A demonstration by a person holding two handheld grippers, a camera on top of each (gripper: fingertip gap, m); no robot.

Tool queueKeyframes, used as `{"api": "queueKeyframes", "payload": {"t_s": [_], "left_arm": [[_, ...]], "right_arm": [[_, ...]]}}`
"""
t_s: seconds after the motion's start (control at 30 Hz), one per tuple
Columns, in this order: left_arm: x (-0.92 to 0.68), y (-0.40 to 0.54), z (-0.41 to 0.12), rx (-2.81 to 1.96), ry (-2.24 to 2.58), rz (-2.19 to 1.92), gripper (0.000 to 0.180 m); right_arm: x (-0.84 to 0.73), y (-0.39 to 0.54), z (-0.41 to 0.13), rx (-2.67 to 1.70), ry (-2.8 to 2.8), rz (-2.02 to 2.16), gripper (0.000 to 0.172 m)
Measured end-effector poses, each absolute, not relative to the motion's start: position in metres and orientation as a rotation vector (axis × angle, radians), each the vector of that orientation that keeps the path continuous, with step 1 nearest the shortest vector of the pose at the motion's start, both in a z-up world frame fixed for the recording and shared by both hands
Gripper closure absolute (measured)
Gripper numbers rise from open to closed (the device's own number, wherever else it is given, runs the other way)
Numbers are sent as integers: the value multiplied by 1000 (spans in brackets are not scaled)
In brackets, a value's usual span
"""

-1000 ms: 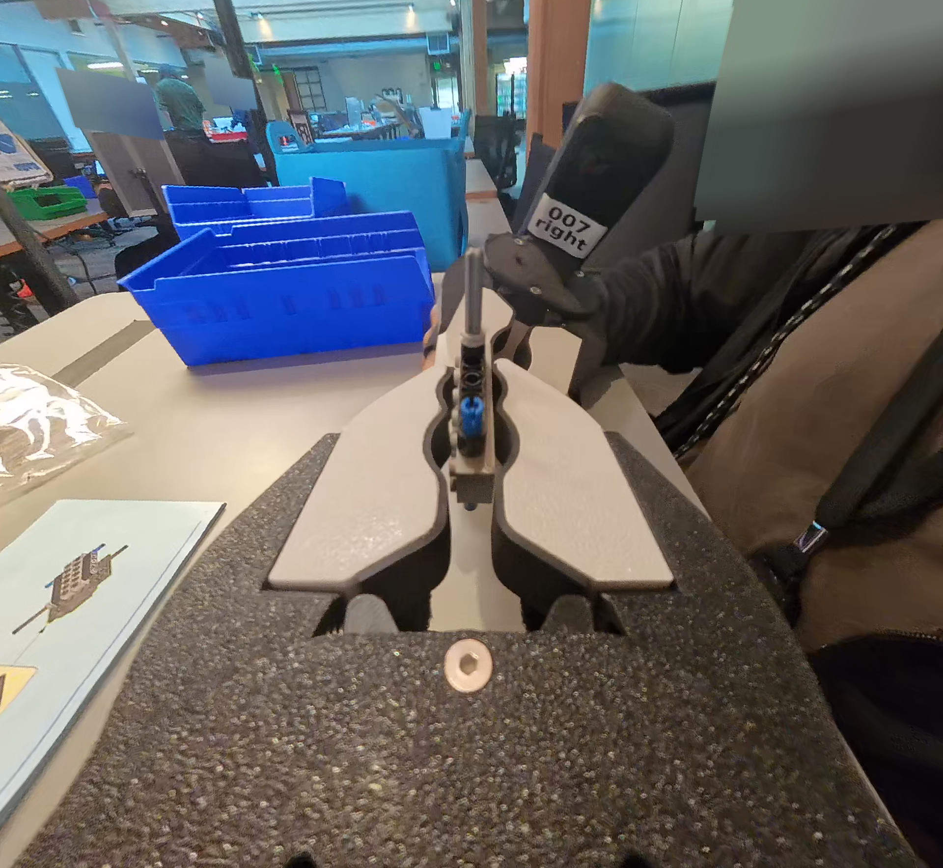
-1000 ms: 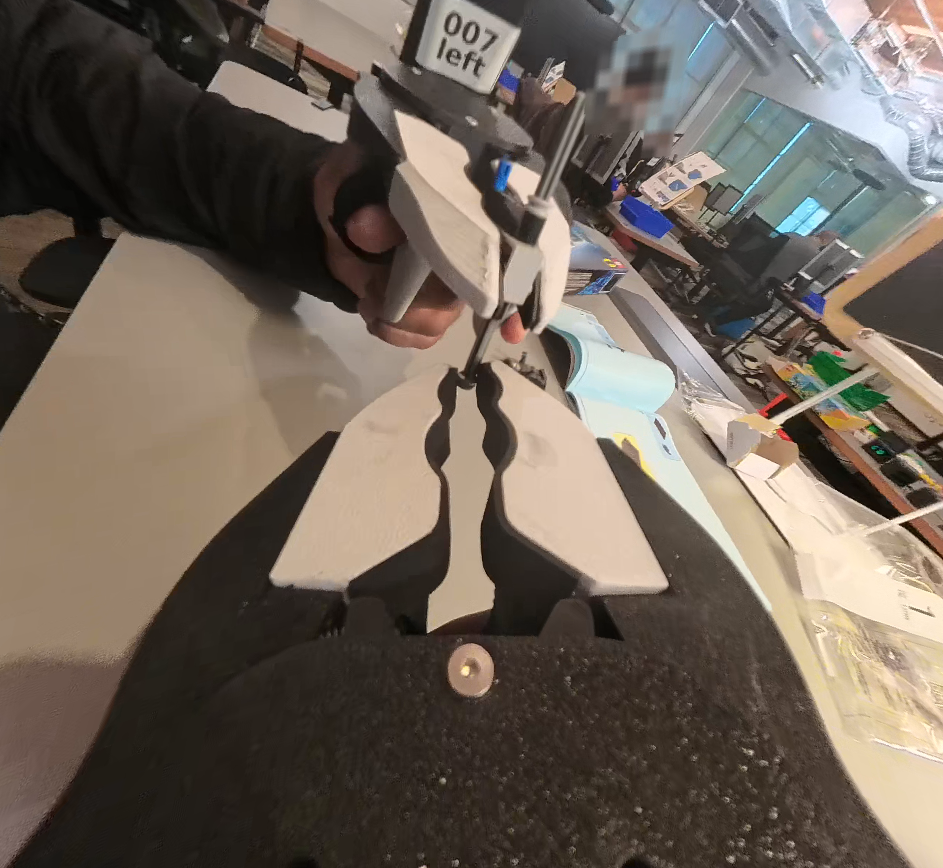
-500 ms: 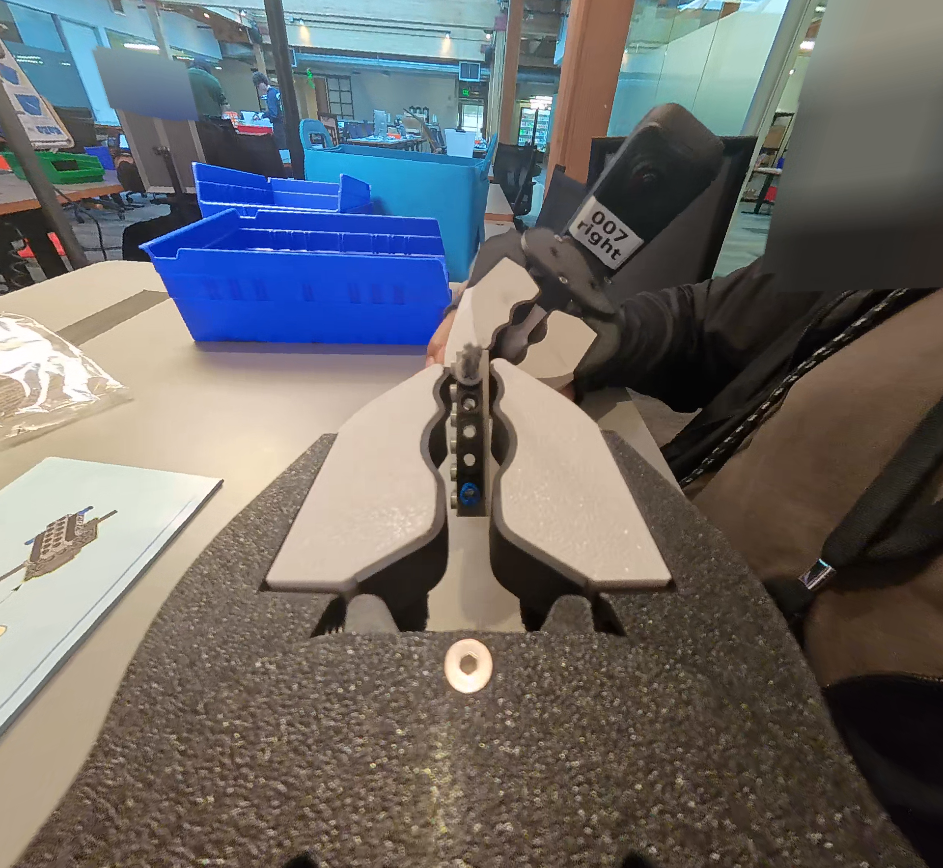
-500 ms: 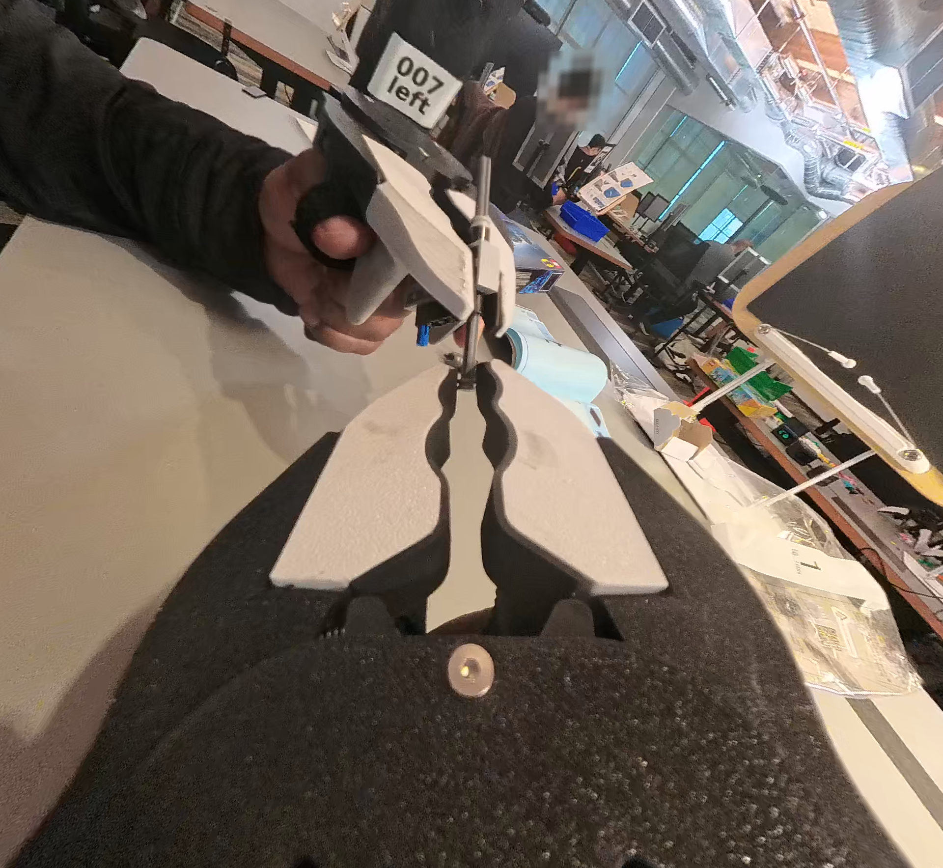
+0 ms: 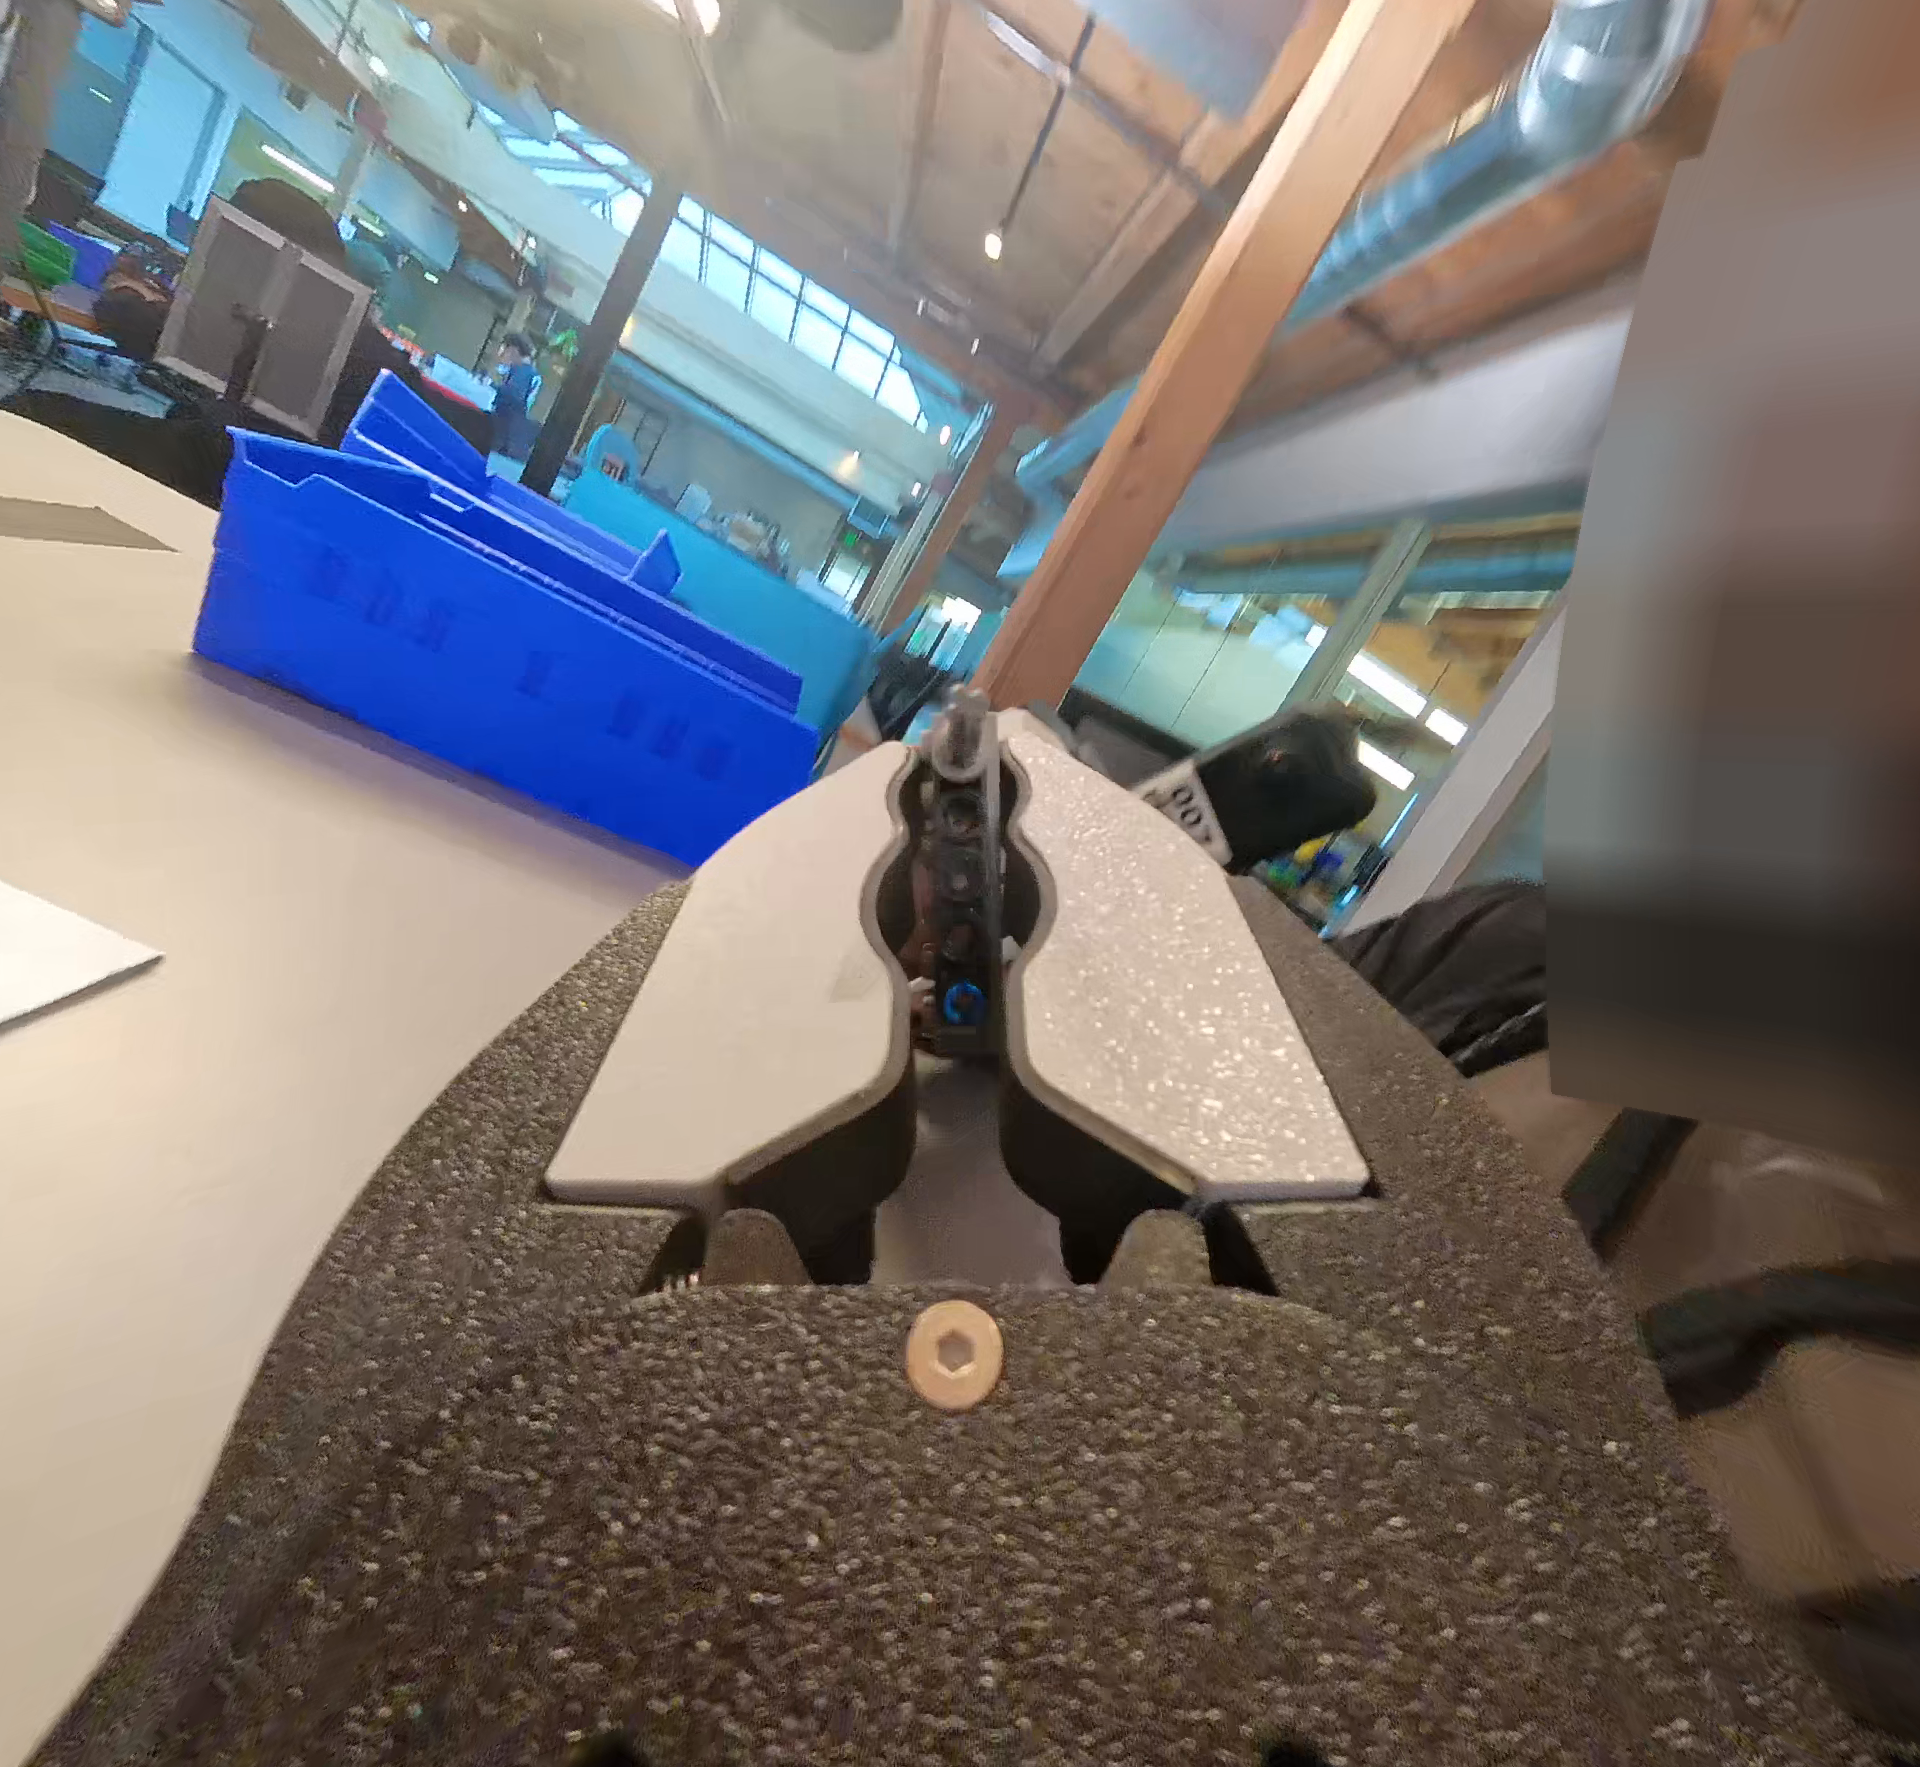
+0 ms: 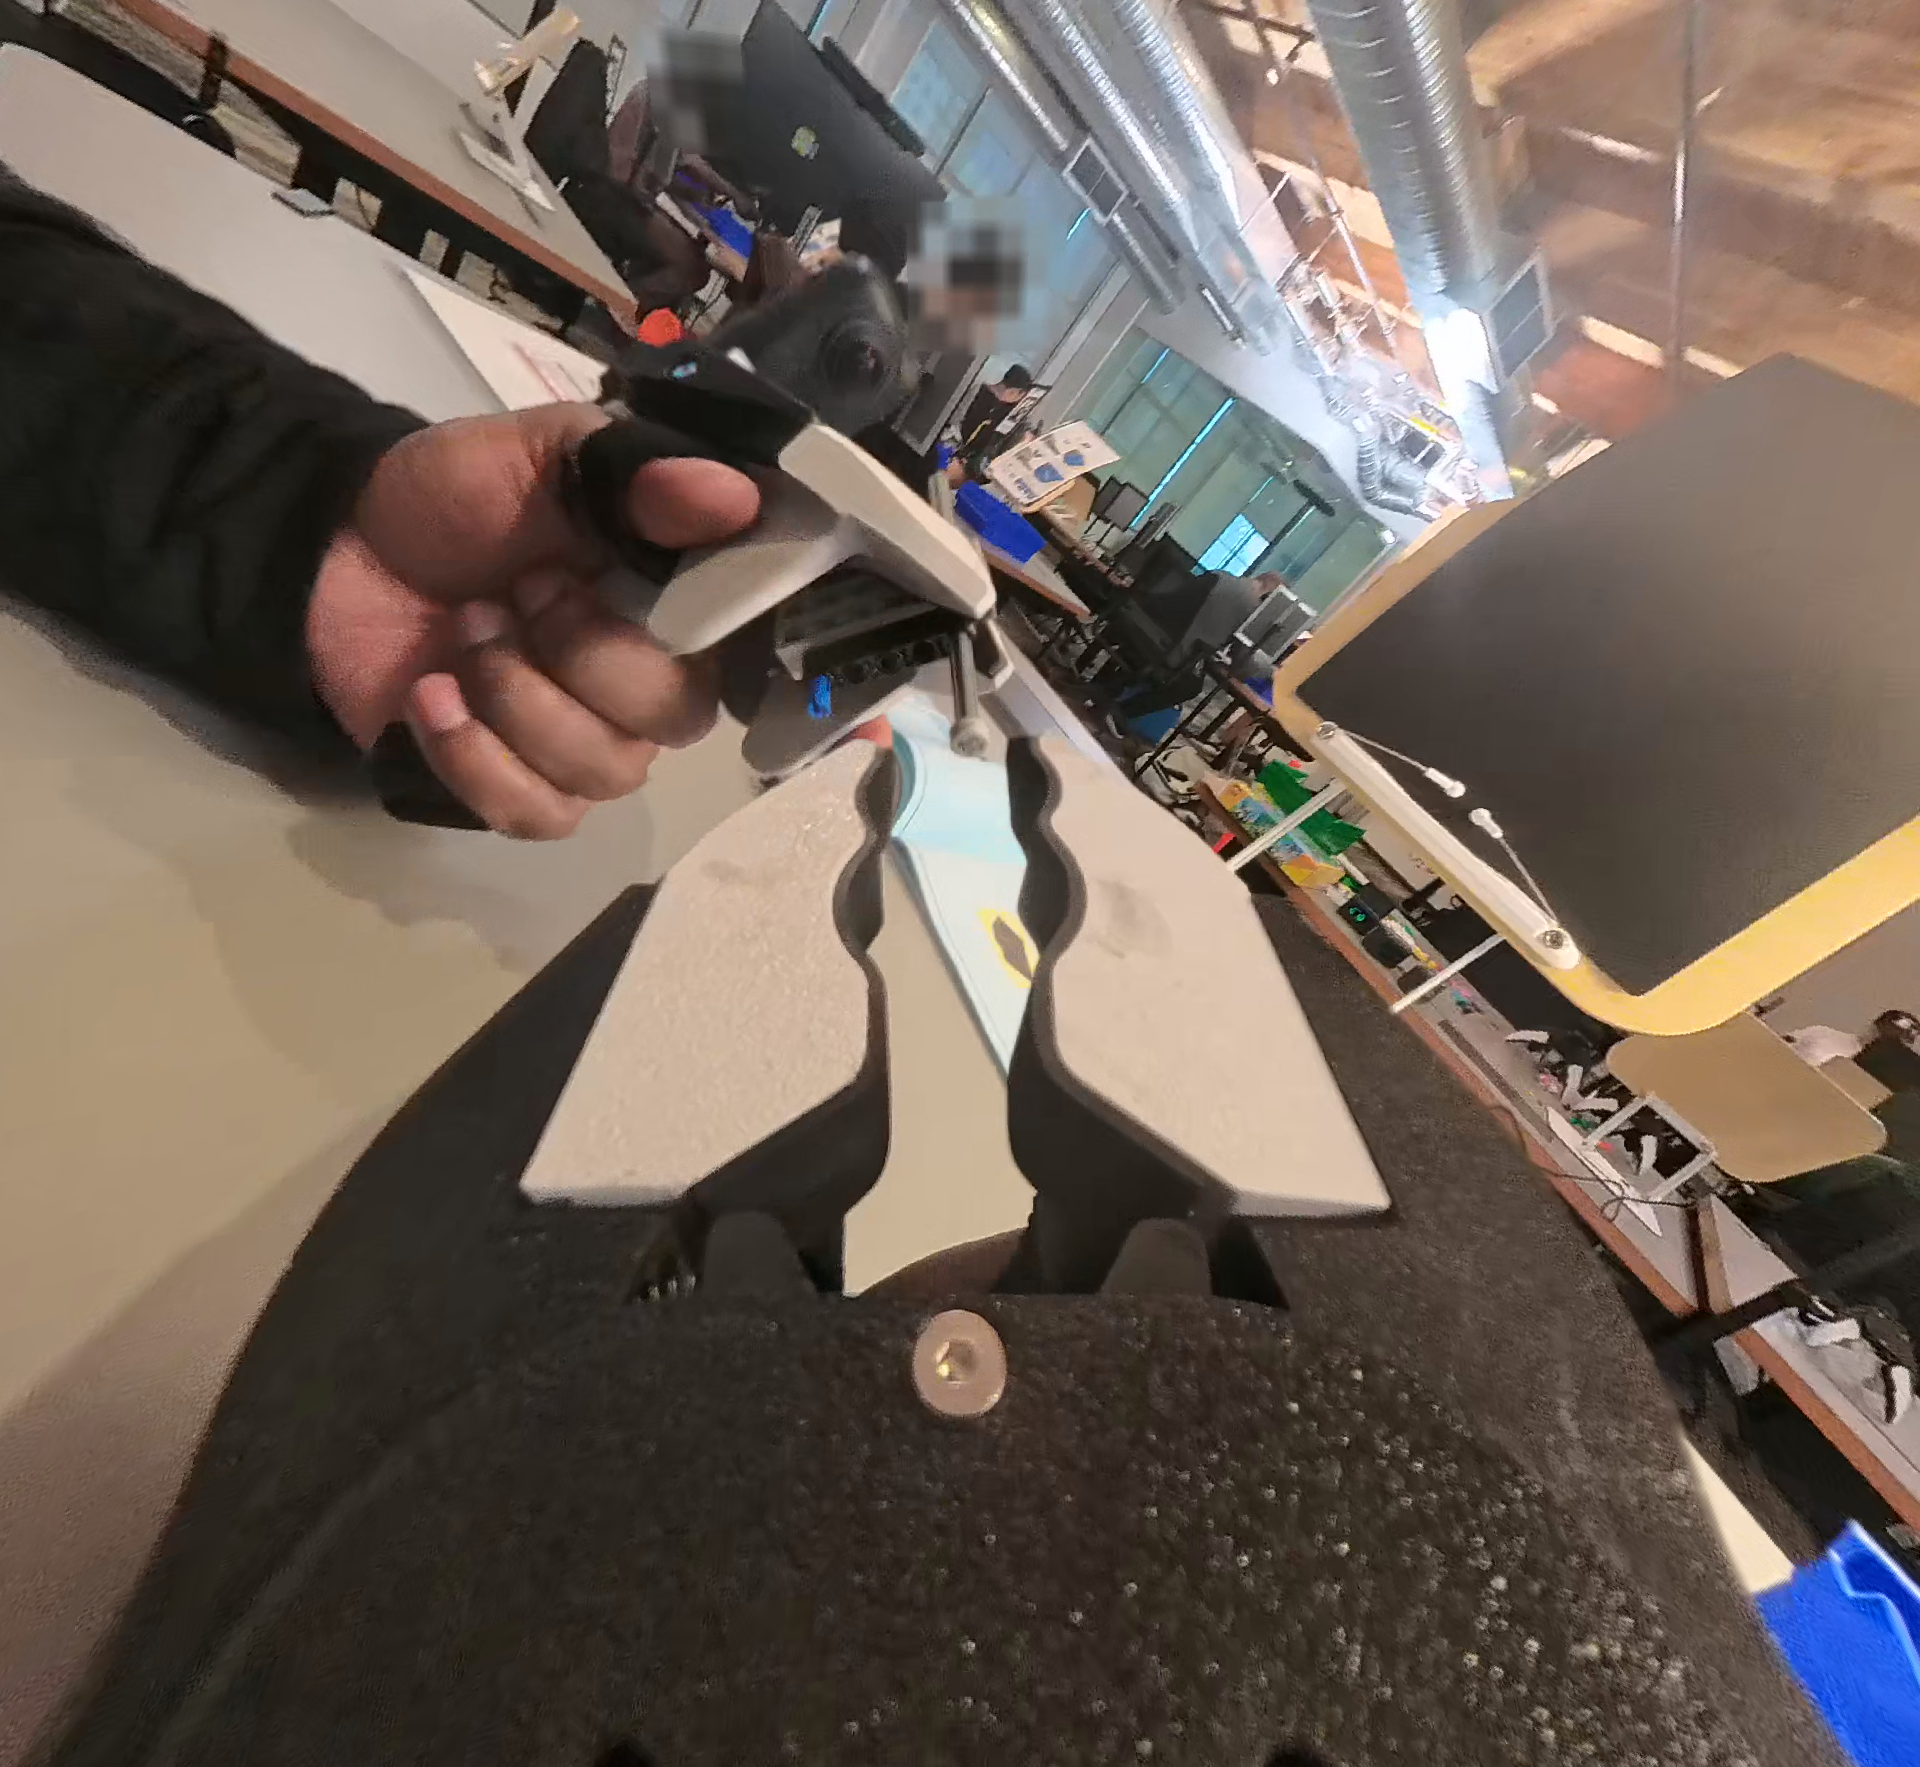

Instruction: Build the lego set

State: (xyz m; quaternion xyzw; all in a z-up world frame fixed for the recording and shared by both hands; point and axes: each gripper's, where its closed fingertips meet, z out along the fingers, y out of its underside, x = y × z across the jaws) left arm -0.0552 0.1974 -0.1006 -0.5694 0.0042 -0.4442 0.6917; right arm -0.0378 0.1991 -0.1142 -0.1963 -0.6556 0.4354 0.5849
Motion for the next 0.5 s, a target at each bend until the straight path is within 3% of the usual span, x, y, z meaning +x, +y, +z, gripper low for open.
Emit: {"api": "queueKeyframes", "payload": {"t_s": [0.23, 0.5], "left_arm": [[-63, 193, -94, -1049, -218, -1296, 169], [-52, 194, -96, -1071, -178, -1345, 169]], "right_arm": [[-38, 196, -108, -430, -1486, 971, 147], [-37, 195, -101, -417, -1454, 950, 151]]}}
